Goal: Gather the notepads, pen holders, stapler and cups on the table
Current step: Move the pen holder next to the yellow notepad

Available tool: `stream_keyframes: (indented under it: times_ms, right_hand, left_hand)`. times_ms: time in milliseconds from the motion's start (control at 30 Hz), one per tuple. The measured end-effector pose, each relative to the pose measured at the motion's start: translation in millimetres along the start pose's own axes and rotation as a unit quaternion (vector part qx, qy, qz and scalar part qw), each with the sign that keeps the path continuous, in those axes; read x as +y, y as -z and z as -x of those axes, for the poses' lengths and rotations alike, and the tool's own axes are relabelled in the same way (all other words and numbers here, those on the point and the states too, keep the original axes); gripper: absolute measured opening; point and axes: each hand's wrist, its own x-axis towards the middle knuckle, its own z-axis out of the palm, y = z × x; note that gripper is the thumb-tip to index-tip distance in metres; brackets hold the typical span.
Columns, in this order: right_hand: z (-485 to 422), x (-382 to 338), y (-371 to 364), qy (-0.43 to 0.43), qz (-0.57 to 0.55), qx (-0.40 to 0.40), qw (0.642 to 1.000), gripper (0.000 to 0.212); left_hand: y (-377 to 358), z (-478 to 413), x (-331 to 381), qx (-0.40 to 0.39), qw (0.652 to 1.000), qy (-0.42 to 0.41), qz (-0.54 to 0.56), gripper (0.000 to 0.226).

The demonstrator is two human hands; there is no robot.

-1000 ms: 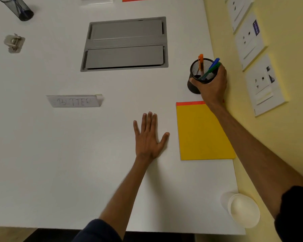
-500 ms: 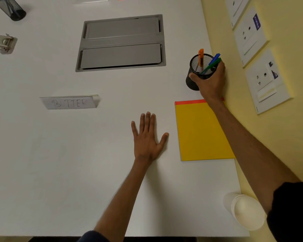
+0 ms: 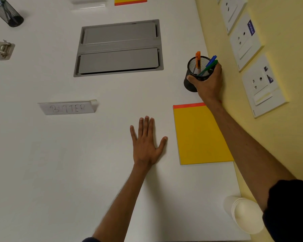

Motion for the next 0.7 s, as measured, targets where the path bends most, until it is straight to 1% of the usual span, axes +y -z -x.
stream_keyframes:
  times_ms: [200,333,500,700]
  right_hand:
    - [-6.9,-0.1,-4.1,-0.008,-0.009,0.002,1.000,0.103]
    - [-29.7,-10.8,-8.9,-0.014,-0.027,0.004,1.000,0.105]
    - [-55.7,-29.0,-19.4,-0.013,-0.055,0.029,0.998,0.103]
    - [-66.0,-23.5,-26.2,-0.033,-0.031,0.015,0.999,0.104]
  left_hand:
    - [0.9,0.9,-0.1,0.002,1.000,0.000,0.003,0.082]
    - [-0.2,0.6,0.5,0.005,1.000,0.002,0.003,0.082]
    - [0.5,0.4,0.0,0.002,1.000,0.001,0.004,0.082]
    - [1.2,0.5,-0.5,0.002,1.000,0.002,0.006,0.082]
